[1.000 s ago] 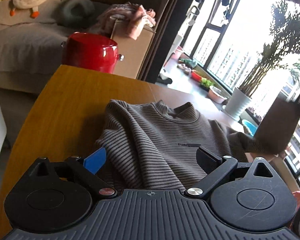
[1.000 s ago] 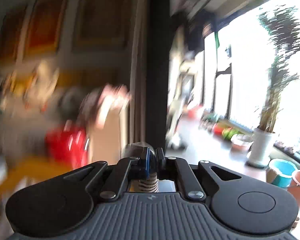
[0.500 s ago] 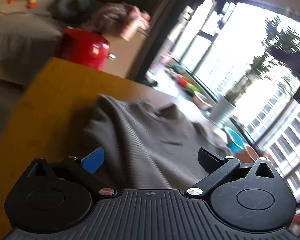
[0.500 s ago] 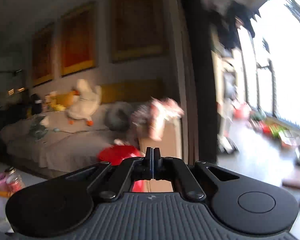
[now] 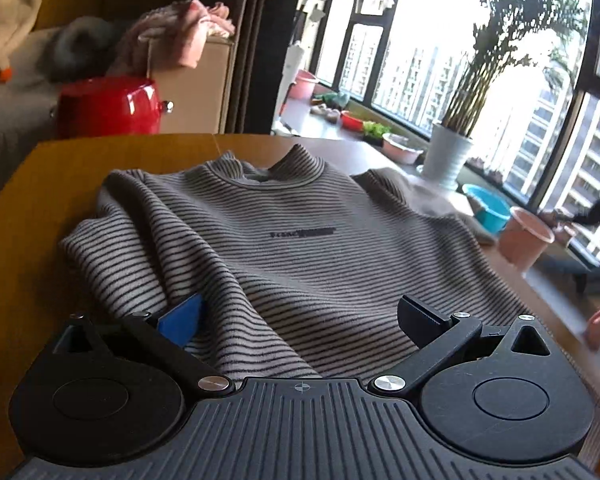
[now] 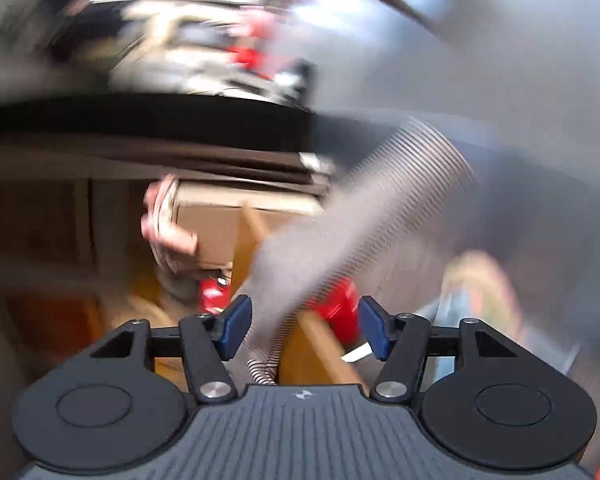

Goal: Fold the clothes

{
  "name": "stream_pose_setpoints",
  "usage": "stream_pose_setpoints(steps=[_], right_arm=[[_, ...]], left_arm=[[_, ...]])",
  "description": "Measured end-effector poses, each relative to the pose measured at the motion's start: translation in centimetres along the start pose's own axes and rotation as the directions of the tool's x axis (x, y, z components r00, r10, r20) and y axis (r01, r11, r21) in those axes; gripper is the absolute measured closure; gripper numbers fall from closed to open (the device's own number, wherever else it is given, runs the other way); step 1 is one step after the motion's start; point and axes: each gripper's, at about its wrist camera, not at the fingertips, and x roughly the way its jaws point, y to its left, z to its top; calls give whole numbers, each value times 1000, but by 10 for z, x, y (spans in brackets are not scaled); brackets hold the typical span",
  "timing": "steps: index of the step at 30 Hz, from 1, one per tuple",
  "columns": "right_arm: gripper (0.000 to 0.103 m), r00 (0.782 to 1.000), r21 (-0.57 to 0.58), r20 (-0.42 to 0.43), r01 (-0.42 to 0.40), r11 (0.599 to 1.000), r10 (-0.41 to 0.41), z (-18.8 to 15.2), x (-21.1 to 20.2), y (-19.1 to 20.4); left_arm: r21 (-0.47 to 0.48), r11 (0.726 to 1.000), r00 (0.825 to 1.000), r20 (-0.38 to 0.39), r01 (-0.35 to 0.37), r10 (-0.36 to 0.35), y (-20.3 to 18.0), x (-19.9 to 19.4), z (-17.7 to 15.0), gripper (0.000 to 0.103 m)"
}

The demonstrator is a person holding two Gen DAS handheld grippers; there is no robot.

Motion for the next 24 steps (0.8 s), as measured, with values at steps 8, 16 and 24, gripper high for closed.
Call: stream_pose_setpoints(steps=[8,16,24], right_arm=[[40,966,295,-176,-132,946,190,10,92,-70],[33,943,330,-215,-173,928,253,26,128,-71],[41,959,323,-109,-216,921,263,46,143,-80]], left_arm=[[97,991,995,-37,-88,92,-15,7,-1,0],[130,984,991,-45,-121,128,-20,10,-1,0],[128,984,991,-42,-121,127,-19,10,-1,0]])
